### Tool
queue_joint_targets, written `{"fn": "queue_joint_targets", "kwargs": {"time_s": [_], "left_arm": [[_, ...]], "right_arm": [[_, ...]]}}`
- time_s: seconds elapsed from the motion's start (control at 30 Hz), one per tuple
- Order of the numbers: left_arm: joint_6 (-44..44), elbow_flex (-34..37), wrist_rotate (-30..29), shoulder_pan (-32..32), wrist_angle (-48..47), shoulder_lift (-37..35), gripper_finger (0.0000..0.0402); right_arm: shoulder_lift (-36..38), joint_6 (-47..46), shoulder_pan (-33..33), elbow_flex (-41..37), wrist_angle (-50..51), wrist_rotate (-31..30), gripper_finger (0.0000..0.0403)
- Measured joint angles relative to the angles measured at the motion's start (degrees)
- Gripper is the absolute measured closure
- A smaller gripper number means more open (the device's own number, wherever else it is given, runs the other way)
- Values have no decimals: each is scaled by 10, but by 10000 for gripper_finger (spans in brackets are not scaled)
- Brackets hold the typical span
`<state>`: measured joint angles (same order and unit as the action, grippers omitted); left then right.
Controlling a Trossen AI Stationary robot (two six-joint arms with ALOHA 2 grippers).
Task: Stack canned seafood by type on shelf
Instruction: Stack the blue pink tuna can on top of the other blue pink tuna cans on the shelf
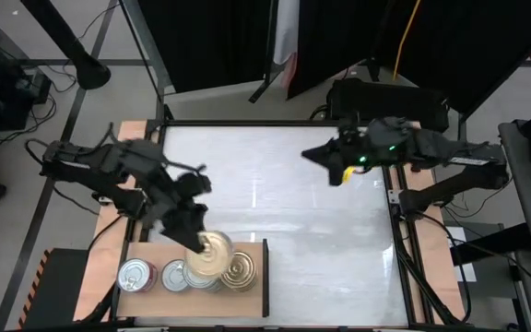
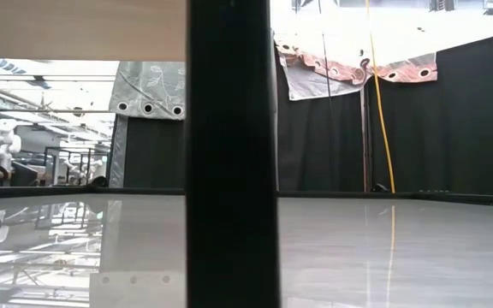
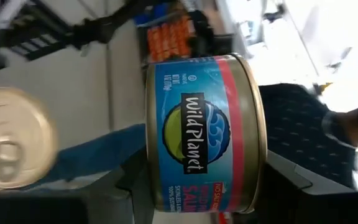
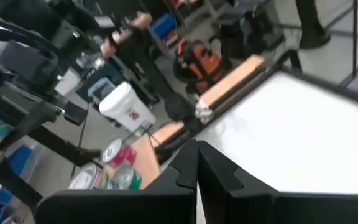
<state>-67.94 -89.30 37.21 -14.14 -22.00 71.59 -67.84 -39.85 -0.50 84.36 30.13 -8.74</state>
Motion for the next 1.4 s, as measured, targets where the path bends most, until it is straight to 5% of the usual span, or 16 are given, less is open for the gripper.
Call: {"fn": "queue_joint_targets", "kwargs": {"time_s": [0.23,0.6,1.0,1.4], "left_arm": [[58,0,-39,-10,-85,55,206],[127,1,-20,-10,-113,106,203],[128,1,-41,-8,-119,105,60],[146,1,-26,-8,-117,105,38]], "right_arm": [[-38,-35,-46,0,2,-45,403],[-38,-62,-90,0,1,-80,403],[-38,-47,-94,0,1,-95,403],[-38,-25,-92,0,2,-95,403]]}}
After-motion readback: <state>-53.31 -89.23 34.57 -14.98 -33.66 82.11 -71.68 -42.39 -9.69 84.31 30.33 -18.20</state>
